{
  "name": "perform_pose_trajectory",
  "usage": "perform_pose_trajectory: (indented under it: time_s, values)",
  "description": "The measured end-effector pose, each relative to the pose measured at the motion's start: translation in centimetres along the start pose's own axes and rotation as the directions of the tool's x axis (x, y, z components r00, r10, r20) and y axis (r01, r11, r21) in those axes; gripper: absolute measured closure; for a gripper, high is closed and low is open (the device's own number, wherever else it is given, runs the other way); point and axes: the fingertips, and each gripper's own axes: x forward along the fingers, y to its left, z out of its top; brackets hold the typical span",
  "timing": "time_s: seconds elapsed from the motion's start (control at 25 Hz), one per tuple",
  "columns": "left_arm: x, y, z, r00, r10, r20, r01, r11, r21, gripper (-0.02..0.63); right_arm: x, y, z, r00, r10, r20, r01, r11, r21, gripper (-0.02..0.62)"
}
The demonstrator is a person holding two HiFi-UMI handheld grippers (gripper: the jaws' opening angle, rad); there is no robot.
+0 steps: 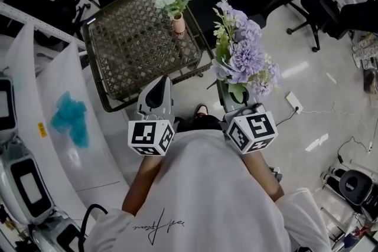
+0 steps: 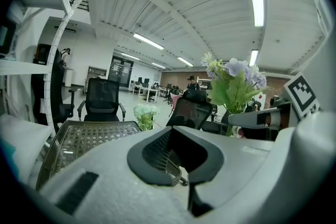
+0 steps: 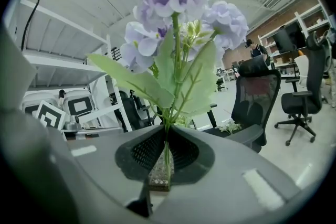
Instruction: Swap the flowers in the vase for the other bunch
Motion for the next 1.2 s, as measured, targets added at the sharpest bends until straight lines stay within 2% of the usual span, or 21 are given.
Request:
perform_pose_trajectory:
  time_s: [0.28, 0.56, 0.68, 1.2]
  values:
    - [0.1, 0.0, 0.3, 1.000, 0.015, 0.005, -0.016, 1.000, 0.020, 0.609, 0.2, 0.3, 0.2, 0.999, 0.028, 0.020, -0.028, 1.000, 0.010, 0.563]
    - [0.8, 0.1, 0.2, 1.000, 0.013, 0.010, -0.013, 1.000, -0.010, 0.605, 0.5, 0.4, 0.3, 0.999, 0.037, 0.004, -0.037, 0.999, -0.005, 0.563]
    - [1.6, 0.6, 0.7, 1.000, 0.012, 0.027, -0.010, 0.999, -0.053, 0.601, 1.1, 0.3, 0.5, 0.999, 0.036, -0.011, -0.036, 0.999, -0.029, 0.563]
    - [7.5, 2.9, 1.5, 1.000, -0.028, -0.008, 0.028, 0.998, -0.049, 0.577, 5.1, -2.1, 1.8, 0.999, 0.010, -0.035, -0.011, 1.000, -0.028, 0.563]
